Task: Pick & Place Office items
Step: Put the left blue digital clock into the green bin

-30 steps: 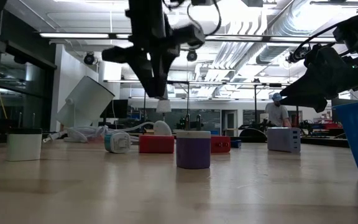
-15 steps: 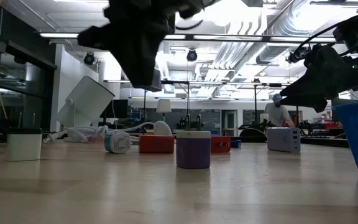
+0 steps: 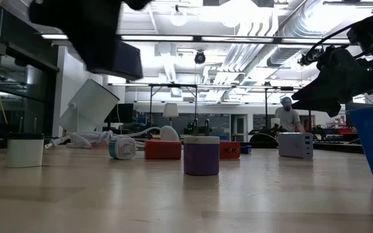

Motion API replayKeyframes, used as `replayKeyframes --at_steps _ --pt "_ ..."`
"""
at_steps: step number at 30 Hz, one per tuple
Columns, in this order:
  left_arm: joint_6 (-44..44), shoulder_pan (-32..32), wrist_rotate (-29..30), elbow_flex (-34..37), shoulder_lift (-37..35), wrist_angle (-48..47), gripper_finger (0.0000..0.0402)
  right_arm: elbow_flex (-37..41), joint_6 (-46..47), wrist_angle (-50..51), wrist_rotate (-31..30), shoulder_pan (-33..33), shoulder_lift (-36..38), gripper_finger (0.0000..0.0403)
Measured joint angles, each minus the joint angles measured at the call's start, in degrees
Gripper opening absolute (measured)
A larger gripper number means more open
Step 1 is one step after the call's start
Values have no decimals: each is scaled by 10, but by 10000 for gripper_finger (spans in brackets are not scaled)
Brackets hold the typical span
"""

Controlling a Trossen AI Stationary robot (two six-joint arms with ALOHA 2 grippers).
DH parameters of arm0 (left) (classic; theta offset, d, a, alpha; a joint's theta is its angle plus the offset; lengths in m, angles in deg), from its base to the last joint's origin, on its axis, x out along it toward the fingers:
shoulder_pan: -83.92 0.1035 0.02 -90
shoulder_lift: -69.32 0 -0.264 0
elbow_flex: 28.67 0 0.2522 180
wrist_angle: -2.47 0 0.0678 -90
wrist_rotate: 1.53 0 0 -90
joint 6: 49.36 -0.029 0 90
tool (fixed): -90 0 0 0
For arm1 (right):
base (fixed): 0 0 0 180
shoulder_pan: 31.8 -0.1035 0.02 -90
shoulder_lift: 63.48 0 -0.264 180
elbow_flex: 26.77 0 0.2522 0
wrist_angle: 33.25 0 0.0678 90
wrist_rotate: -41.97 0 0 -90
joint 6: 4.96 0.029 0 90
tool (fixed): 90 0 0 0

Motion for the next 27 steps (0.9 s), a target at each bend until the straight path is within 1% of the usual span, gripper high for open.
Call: replayKeyframes --at_steps 8,15,23,27 --pt "0 -62 0 0 0 0 72 0 0 0 0 0 0 184" --pt "-30 -113 0 0 0 0 72 0 0 0 0 0 0 184" --pt "-30 -166 0 0 0 0 72 0 0 0 0 0 0 184" --pt "-6 -191 8 0 0 0 72 0 0 0 0 0 0 184"
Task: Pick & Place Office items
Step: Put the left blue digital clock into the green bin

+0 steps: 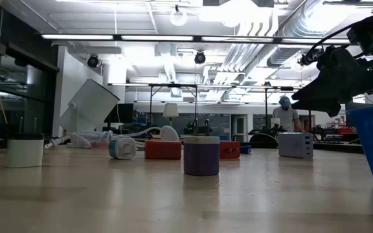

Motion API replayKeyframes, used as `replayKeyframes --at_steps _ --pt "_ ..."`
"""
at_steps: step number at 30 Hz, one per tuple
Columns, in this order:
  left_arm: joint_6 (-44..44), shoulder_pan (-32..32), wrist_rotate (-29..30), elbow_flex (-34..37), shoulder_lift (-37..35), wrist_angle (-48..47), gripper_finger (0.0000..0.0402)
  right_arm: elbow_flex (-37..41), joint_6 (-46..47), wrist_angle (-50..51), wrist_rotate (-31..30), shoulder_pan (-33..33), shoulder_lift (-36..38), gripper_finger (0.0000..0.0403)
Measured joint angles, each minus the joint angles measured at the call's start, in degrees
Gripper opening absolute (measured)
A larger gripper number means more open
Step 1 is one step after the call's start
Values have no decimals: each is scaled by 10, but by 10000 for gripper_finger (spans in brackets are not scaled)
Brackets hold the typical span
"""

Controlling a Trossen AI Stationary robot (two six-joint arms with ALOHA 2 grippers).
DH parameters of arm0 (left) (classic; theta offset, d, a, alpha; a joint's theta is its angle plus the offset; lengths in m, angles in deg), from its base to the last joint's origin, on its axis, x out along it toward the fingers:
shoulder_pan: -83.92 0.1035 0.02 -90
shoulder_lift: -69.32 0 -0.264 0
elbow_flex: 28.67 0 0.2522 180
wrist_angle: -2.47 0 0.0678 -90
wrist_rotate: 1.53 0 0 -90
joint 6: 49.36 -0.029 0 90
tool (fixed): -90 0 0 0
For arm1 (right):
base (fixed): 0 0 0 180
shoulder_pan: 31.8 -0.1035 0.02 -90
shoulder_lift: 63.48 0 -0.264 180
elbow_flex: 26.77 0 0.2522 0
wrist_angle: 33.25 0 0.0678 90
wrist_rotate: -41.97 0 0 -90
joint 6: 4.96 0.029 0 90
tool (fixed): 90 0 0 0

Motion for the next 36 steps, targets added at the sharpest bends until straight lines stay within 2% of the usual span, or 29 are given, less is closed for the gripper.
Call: replayKeyframes --at_steps 9,26,36 --pt "61 -44 29 0 0 -9 72 0 0 0 0 0 0 184" --pt "74 -44 32 0 0 -12 72 0 0 0 0 0 0 184" --pt "148 -46 39 0 -23 -95 72 0 0 0 0 0 0 184"
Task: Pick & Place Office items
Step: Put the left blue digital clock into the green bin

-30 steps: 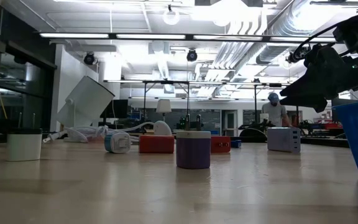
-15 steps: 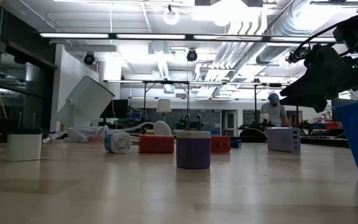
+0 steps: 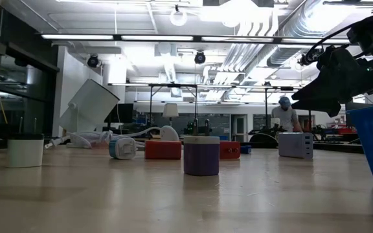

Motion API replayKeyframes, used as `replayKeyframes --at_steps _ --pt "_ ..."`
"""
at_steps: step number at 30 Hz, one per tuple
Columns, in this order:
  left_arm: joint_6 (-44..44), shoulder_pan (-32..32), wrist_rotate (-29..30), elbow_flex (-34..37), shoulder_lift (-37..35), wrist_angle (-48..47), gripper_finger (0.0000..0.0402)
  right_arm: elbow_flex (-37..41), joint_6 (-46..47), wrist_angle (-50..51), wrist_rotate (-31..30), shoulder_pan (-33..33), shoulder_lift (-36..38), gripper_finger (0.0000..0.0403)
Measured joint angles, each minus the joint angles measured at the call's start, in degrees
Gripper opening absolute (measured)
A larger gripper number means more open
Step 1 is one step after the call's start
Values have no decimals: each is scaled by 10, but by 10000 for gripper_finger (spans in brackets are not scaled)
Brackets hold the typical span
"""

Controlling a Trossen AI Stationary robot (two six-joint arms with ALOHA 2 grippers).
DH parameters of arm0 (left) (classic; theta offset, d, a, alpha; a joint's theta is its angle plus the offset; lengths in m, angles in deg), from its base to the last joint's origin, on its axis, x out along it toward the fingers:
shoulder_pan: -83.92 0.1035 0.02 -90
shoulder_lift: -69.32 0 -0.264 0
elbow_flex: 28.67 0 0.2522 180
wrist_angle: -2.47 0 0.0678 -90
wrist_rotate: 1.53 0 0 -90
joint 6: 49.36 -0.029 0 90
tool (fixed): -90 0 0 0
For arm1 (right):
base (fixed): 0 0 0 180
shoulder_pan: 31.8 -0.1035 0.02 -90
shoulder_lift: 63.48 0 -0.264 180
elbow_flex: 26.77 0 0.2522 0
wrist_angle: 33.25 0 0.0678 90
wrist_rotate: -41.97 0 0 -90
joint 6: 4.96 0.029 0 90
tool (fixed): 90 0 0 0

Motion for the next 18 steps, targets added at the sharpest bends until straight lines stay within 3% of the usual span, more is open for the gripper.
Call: replayKeyframes --at_steps 11,18 --pt "41 2 0 1 -12 -57 72 0 0 0 0 0 0 184" --pt "167 2 -18 14 -12 -55 72 0 0 0 0 0 0 184"
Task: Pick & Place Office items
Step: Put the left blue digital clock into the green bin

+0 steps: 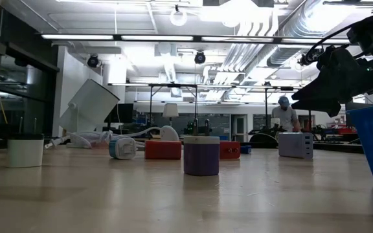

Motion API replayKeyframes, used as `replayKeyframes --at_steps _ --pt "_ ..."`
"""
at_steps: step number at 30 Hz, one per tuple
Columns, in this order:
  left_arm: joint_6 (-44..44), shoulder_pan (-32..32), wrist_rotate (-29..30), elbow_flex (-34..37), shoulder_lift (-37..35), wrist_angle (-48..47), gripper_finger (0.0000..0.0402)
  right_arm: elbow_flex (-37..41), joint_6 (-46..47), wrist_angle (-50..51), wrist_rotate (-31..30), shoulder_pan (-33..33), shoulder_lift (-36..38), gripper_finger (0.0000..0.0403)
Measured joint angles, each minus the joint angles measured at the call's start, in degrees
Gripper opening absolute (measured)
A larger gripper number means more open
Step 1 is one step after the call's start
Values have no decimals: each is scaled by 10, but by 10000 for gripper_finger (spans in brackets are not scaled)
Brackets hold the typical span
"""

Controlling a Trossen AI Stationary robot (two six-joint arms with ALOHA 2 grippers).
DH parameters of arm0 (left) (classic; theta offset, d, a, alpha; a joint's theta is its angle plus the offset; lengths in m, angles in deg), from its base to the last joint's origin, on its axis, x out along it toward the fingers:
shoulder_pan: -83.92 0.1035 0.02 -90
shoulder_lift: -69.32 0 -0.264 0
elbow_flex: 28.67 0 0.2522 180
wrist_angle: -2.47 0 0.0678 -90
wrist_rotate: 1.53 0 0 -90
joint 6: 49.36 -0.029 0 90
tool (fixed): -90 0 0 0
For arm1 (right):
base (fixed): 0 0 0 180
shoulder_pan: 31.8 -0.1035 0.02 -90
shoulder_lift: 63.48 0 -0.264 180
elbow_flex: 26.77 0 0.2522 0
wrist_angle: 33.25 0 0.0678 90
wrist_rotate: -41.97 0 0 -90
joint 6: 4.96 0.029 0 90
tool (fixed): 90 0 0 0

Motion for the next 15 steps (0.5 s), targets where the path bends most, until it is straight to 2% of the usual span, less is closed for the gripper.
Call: replayKeyframes --at_steps 9,15 --pt "164 9 -24 13 15 21 72 0 0 0 0 0 0 184" --pt "193 16 -41 13 23 25 72 0 0 0 0 0 0 184"
